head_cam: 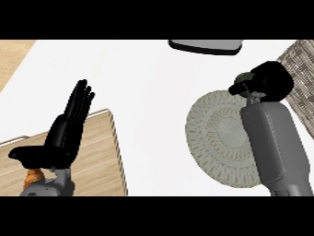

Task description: Pick the squash from the placemat and place it in the basket

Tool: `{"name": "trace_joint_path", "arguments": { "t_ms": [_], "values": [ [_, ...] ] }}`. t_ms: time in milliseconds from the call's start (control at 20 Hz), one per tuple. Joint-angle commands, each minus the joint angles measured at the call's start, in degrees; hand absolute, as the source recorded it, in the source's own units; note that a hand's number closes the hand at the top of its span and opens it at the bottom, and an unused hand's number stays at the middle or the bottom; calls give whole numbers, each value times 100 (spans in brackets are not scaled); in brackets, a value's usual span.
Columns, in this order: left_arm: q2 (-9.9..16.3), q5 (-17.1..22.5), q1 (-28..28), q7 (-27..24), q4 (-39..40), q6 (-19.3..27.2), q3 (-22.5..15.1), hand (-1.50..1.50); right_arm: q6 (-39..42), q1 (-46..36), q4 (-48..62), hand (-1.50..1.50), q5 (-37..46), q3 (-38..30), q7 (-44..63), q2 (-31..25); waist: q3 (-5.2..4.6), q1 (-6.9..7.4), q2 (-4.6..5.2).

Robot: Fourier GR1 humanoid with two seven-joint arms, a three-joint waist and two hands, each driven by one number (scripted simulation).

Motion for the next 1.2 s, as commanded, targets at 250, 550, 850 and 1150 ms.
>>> {"name": "trace_joint_path", "arguments": {
  "t_ms": [250,550,850,1150],
  "values": [
    [121,51,-136,152,-27,-18,156,0,-1753,-1858,1077,150,1036,-352,562,-108,-14,-51,-76],
    [-45,-47,116,-117,158,85,54,0,-2268,-2767,2012,150,1573,-684,1088,167,-27,-235,-112],
    [29,-55,87,-2,102,127,157,0,-2408,-3091,2731,150,2127,-1128,1630,96,-28,-347,-129],
    [56,-77,23,263,-19,227,227,0,-1747,-3373,3350,150,2563,-1442,1813,-428,-22,-518,-178]
  ]
}}
